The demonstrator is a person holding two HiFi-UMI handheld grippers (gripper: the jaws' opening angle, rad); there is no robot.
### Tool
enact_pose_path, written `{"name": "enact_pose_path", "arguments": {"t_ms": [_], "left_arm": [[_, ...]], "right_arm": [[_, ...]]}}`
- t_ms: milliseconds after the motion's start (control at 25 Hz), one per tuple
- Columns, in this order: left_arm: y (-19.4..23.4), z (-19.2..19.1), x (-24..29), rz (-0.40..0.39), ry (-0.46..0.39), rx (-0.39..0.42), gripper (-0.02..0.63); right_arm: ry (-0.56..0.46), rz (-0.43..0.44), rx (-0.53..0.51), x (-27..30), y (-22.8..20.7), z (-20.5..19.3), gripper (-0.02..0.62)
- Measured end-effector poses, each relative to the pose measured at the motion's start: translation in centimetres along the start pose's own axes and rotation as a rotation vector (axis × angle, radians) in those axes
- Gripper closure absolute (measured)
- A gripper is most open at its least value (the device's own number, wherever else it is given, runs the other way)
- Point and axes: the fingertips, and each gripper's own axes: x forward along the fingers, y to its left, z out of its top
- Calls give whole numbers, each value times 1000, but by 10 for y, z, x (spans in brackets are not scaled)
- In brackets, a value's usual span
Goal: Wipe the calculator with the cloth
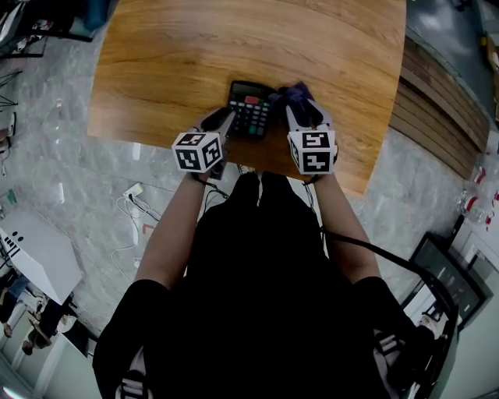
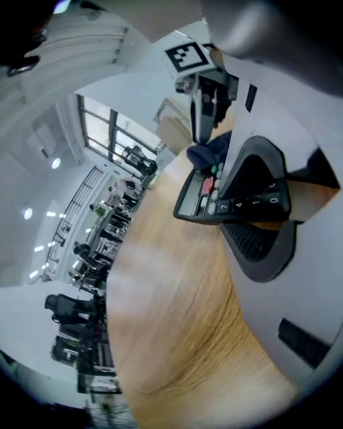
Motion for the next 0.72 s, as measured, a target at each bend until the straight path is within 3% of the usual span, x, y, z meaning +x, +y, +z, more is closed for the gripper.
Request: {"name": "enact_pose_path", "arguments": {"t_ms": [80,240,360,400,520,720], "left_arm": [[7,0,0,60,-12,70,511],[7,3,2,105,-45,141,526],[1,23,-11,158,-143,217,542],[-3,33,-18,169,-185,244,558],[-28,66,-42,160,-303,314,595],[-75,117,-91,109,-467,381,598]], "right_arm": [[-16,-2,1,-2,4,4,460],[-47,4,-11,-4,12,7,460],[-99,16,-16,-11,23,18,465],[-125,16,-18,-15,27,24,494],[-221,18,-23,-33,41,46,564],[-404,52,-40,-83,73,99,580]]}}
